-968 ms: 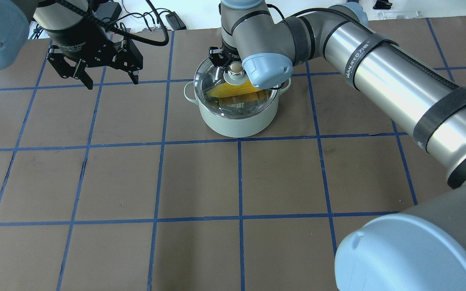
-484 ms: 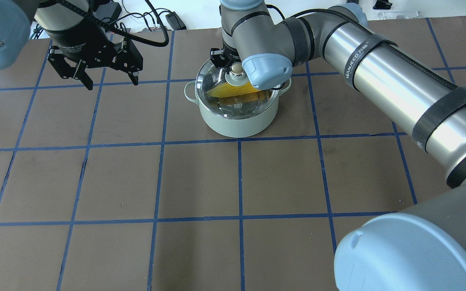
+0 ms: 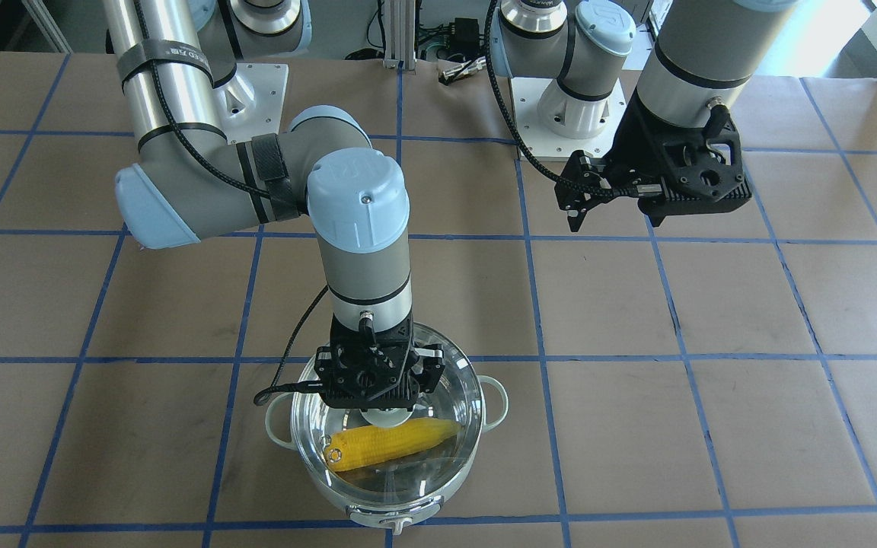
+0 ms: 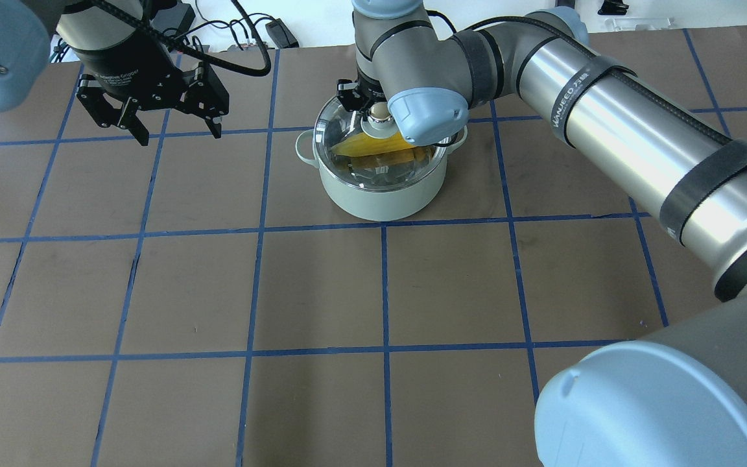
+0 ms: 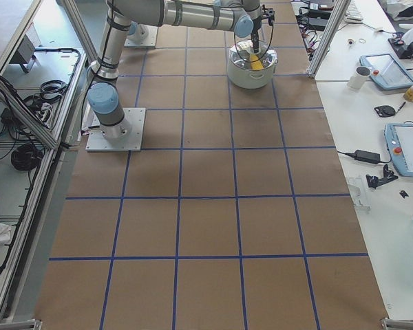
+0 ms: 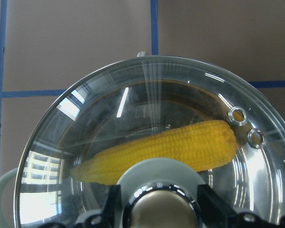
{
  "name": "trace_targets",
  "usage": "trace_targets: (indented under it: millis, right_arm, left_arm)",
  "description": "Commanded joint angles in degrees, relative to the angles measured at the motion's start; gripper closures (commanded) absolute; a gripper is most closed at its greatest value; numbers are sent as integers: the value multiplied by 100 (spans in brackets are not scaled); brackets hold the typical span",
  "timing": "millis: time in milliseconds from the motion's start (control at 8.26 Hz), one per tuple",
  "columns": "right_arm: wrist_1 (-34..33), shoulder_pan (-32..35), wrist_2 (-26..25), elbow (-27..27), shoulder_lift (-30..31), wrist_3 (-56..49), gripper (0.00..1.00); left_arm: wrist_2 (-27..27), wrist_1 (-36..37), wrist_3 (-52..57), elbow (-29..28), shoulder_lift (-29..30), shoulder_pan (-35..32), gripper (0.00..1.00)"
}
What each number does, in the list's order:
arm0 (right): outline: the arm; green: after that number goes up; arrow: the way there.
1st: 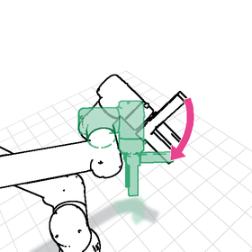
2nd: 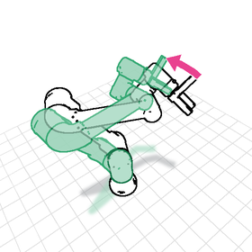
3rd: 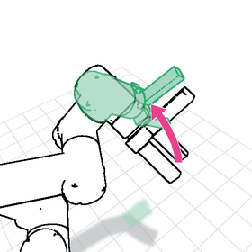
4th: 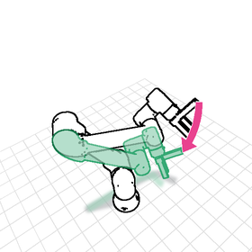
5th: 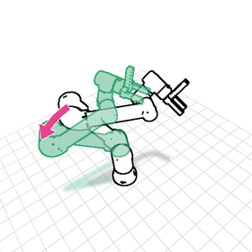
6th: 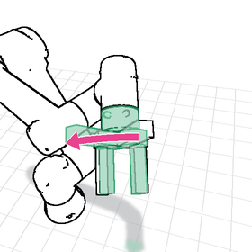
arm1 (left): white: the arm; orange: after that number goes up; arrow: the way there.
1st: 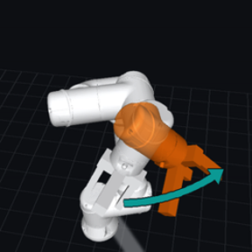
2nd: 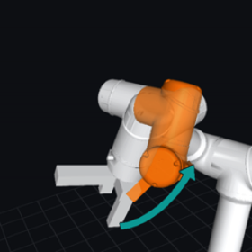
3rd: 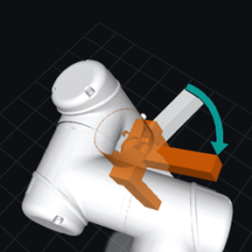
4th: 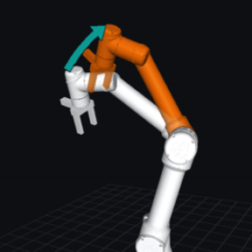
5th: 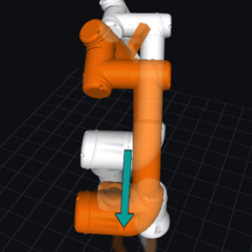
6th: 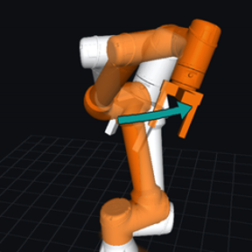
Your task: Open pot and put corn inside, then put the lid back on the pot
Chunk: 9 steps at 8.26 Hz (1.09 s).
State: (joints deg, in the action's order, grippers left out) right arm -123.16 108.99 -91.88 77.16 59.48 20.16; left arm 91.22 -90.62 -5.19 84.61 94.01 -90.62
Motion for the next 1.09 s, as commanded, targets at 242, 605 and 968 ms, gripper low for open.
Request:
trace_targets:
  millis: [242, 605, 968]
  right_arm:
    - [246, -114, 74, 9, 387, -161, 0]
    - [1091, -693, 100, 822, 2026, -1040, 0]
    - [2912, -1352, 108, 1125, 3393, -1454, 0]
  left_arm:
    - [1, -26, -17, 3, 3, 0, 0]
    - [1, -17, -17, -14, 3, 0, 0]
    - [1, 1, -8, -23, 3, 0, 0]
